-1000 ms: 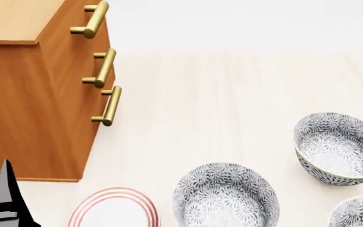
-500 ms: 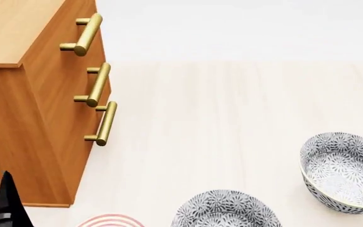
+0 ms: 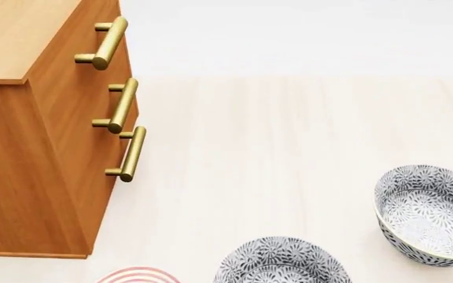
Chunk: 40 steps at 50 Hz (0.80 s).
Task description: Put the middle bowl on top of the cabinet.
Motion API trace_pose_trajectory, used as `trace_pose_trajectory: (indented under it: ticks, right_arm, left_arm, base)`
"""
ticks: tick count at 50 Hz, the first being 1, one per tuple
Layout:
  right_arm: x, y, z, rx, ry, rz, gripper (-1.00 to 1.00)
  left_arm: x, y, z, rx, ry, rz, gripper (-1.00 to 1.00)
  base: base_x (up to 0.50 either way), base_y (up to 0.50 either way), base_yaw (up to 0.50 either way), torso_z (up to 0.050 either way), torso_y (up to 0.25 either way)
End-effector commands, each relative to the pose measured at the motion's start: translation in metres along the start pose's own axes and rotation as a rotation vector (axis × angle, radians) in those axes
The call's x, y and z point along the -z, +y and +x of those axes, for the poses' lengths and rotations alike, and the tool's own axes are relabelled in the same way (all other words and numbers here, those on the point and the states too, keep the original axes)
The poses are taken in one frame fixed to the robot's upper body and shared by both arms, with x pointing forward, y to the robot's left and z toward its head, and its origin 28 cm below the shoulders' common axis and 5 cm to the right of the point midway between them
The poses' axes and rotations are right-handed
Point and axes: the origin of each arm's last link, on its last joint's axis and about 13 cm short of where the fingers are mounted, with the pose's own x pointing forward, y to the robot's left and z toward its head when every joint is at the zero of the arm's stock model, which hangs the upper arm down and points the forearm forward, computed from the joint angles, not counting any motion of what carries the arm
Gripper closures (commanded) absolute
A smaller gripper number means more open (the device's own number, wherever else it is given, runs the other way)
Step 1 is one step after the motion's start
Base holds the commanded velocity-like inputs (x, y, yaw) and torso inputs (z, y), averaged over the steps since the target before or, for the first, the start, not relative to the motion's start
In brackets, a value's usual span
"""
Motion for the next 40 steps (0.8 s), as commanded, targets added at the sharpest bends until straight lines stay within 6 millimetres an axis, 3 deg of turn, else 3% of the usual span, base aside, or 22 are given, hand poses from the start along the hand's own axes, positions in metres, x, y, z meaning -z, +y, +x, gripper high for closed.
trace_pose_trajectory:
  ticks: [1,3,5,25,40]
  right_arm:
    - [-0.003,-0.002,-0.003,-0.008,0.005,0.009,-1.0]
    - [-0.002,-0.001,-0.002,-0.012,0.007,0.01,-1.0]
    - [-0.001,-0.01,0.0,0.005,-0.004,0.014,-1.0]
    - [0.0,-0.01,0.001,-0.001,-0.001,0.013,-1.0]
    - [0.0,-0.01,0.002,-0.003,-0.003,0.013,-1.0]
  left_arm:
    - [0.014,-0.039,-0.013,0.06,0.213,-0.111,-1.0]
    - [0.012,-0.043,-0.011,0.057,0.24,-0.137,-1.0]
    - [0.021,-0.07,0.015,0.085,0.18,-0.093,-1.0]
    - [0.03,-0.076,0.035,0.076,0.19,-0.073,-1.0]
    - [0.038,-0.084,0.045,-0.025,0.187,0.07,-1.0]
  base:
    - [0.0,0.0,0.0,0.0,0.0]
    - [0.0,0.0,0.0,0.0,0.0]
    - [0.0,0.0,0.0,0.0,0.0]
    - [0.0,0.0,0.0,0.0,0.0]
    - [0.0,0.0,0.0,0.0,0.0]
